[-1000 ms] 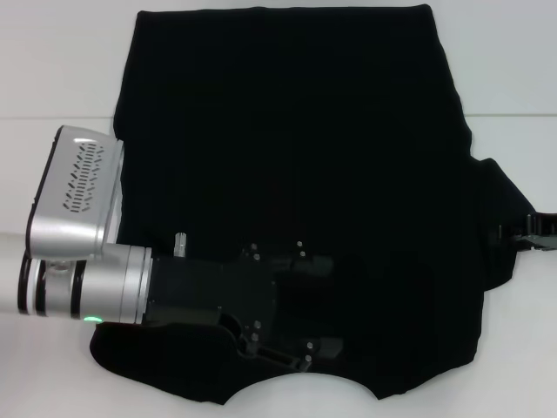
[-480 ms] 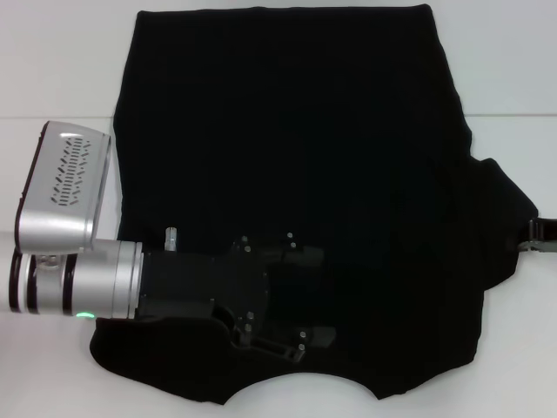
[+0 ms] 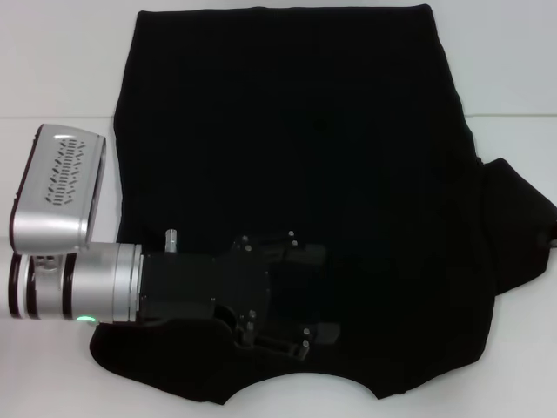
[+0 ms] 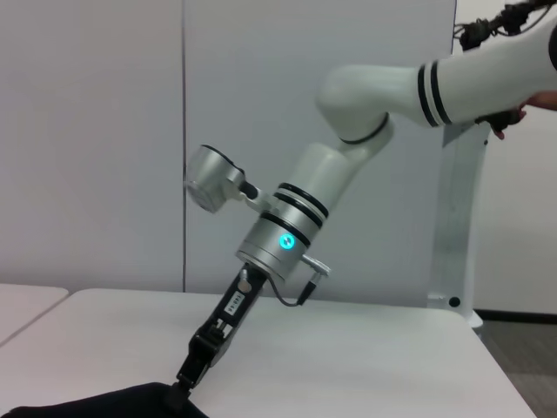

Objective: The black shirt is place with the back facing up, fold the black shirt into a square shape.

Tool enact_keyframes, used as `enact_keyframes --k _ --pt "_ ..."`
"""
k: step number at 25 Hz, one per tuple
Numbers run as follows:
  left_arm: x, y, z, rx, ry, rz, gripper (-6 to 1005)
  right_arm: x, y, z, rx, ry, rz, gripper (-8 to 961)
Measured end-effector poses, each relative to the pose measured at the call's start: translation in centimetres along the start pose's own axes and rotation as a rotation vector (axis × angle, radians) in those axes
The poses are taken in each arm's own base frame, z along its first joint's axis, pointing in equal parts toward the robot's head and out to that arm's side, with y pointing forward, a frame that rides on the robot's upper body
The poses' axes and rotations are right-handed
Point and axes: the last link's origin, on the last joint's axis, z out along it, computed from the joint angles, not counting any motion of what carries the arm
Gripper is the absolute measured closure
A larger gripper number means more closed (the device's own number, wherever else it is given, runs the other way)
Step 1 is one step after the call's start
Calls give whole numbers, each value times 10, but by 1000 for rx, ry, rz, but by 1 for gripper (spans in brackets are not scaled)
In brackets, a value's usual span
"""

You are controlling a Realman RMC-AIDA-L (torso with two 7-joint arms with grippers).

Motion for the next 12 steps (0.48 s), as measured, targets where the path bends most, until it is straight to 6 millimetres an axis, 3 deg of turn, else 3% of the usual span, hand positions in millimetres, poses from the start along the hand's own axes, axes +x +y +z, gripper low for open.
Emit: enact_keyframes --k 12 --pt "1 1 0 -5 8 -30 51 7 -26 -18 5 -53 45 942"
